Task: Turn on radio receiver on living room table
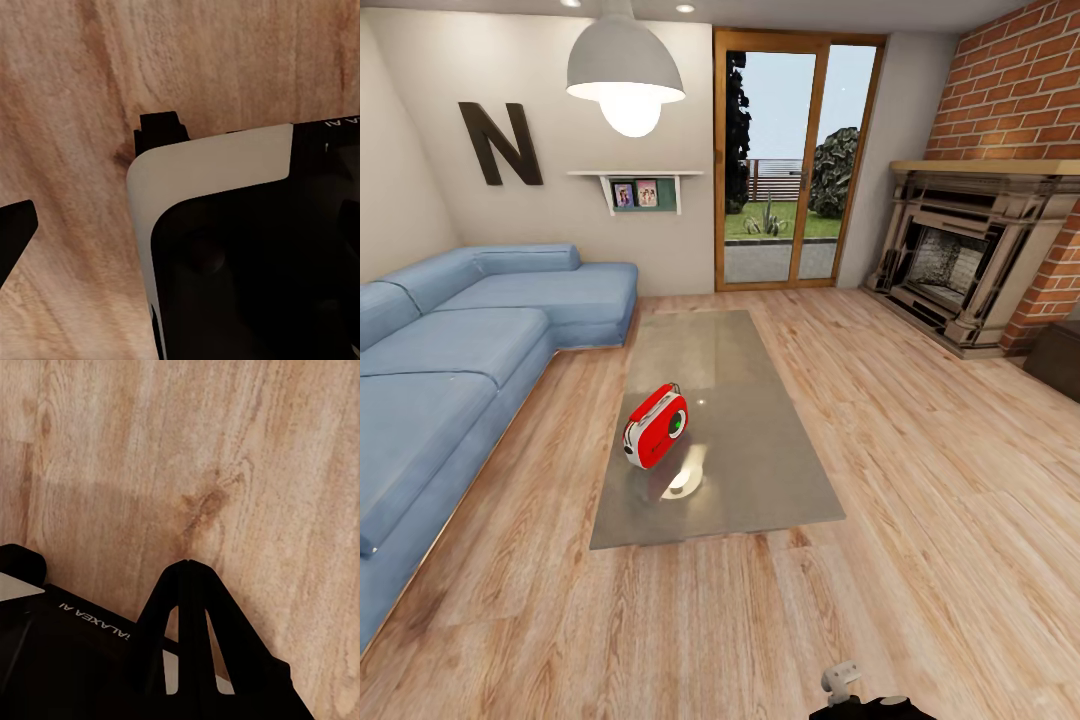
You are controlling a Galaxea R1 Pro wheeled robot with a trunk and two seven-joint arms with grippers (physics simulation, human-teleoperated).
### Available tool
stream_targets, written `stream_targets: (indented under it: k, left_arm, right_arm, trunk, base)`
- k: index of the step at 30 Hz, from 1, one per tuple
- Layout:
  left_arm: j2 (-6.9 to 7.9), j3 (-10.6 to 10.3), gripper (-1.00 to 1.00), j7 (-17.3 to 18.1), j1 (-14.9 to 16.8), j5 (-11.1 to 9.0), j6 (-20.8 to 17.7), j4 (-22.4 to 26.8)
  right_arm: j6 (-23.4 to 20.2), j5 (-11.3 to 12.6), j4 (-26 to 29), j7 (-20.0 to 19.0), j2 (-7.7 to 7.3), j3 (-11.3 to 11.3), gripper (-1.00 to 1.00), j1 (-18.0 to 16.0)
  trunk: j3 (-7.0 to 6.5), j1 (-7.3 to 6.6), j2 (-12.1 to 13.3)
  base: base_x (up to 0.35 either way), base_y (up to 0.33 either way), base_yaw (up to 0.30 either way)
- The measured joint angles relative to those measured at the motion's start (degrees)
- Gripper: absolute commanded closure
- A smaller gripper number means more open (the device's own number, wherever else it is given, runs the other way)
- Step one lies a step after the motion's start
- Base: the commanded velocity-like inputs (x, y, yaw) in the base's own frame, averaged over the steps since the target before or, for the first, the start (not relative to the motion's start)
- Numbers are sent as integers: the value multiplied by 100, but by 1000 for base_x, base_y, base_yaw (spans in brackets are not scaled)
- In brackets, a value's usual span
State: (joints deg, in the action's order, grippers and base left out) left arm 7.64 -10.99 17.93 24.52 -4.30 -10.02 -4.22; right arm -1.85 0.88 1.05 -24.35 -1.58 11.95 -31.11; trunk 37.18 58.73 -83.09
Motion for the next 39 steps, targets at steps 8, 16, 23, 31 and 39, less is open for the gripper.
stream_targets:
  k: [8,16,23,31,39]
  left_arm:
    - [-3,0,-100,0,0,0,0,0]
    - [-1,-1,-100,0,0,0,0,0]
    - [-3,0,-100,0,0,0,0,0]
    - [0,0,-100,0,0,0,-2,0]
    - [-2,-1,-100,0,0,0,0,0]
  right_arm:
    - [0,0,0,0,0,0,100,0]
    - [0,0,0,0,0,0,100,0]
    - [0,0,0,0,0,0,100,0]
    - [0,0,0,0,0,0,100,0]
    - [0,0,0,0,0,0,100,0]
  trunk:
    - [0,0,0]
    - [0,0,0]
    - [0,0,0]
    - [0,0,0]
    - [0,0,0]
  base:
    - [0,0,0]
    - [0,0,0]
    - [0,0,0]
    - [0,0,0]
    - [0,0,0]
